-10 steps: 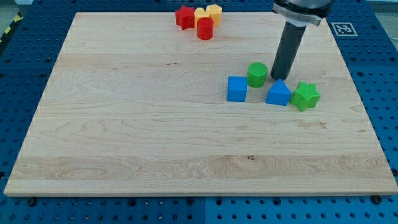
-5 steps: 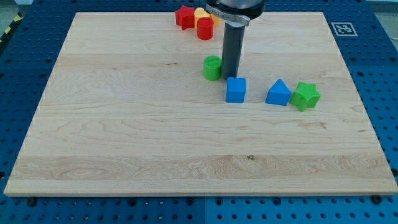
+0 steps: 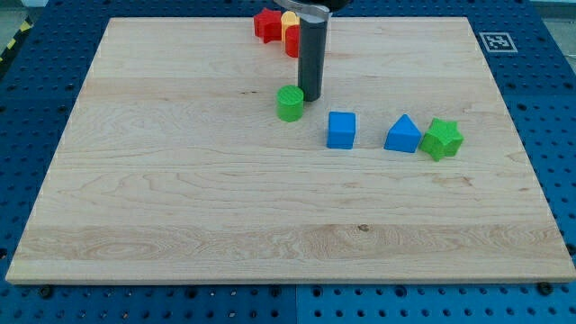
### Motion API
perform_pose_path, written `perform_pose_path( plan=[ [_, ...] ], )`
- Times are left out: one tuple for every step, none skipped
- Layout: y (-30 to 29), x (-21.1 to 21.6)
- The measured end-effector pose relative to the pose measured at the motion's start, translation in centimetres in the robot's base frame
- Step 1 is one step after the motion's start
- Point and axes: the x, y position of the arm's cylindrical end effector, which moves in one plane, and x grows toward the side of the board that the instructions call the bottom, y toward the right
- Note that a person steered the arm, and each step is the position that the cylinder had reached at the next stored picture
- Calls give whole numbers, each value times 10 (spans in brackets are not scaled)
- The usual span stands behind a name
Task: Place the green circle to parallel left of the cube
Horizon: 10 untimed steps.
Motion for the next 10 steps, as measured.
perform_pose_path(
  plan=[
    [-24,-2],
    [-44,-2],
    [-55,-3],
    [-60,-3],
    [-60,-2],
    [-60,6],
    [-59,16],
    [-59,18],
    [-59,25],
    [-59,30]
  ],
)
